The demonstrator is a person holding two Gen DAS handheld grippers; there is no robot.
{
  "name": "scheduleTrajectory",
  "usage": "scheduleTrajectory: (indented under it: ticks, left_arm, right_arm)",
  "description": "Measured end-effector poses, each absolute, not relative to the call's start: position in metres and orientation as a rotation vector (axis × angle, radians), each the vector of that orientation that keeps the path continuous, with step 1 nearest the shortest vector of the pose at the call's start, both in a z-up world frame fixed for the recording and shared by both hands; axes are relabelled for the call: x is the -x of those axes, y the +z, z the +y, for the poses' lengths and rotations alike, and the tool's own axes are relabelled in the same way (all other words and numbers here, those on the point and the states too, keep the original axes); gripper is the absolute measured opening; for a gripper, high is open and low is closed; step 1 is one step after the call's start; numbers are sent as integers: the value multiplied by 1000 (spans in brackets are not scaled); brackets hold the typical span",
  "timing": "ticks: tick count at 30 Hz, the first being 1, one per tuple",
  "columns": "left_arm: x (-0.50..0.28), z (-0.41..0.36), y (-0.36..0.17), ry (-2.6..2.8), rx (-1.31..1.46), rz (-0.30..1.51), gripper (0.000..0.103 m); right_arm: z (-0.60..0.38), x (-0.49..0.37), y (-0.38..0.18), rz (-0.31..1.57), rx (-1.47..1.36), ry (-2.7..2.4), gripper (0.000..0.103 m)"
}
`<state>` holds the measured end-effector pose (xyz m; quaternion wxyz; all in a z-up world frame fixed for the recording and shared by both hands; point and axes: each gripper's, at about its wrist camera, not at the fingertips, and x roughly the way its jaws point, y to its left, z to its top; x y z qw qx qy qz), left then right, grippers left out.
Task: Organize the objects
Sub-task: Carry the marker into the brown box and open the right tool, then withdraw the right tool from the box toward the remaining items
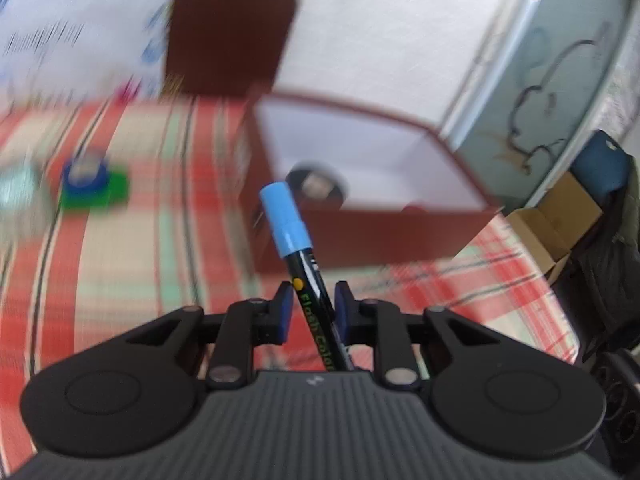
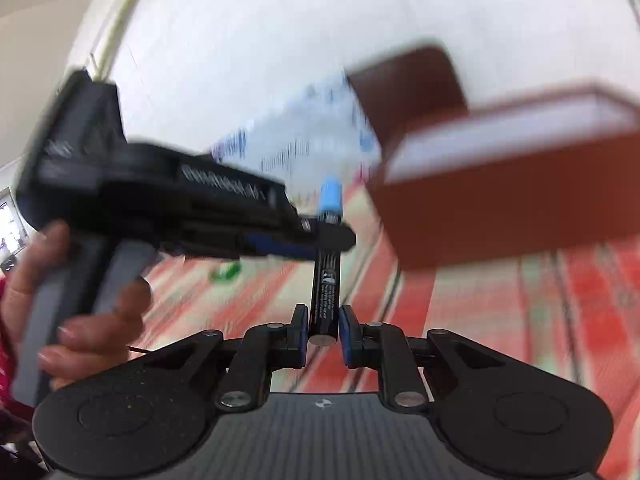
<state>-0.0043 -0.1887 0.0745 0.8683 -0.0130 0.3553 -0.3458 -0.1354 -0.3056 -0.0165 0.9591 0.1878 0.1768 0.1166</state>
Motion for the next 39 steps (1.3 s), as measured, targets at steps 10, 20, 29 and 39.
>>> scheduleTrajectory:
  ticks: [10, 20, 29, 39]
  left_arm:
    - [-38, -325, 121, -853, -140, 559, 24]
    - [-52, -343, 66, -740, -229, 627, 41]
    - [-12, -297, 72, -667, -216, 599, 45]
    - [24, -244, 52, -626, -231, 616, 48]
  right_arm:
    - [-370, 85, 17, 153, -256, -99, 16]
    - [-398, 89, -4, 151, -335, -271, 27]
    - [-359, 121, -15, 234, -385, -238, 29]
    - [-326, 138, -20, 337, -354, -202, 29]
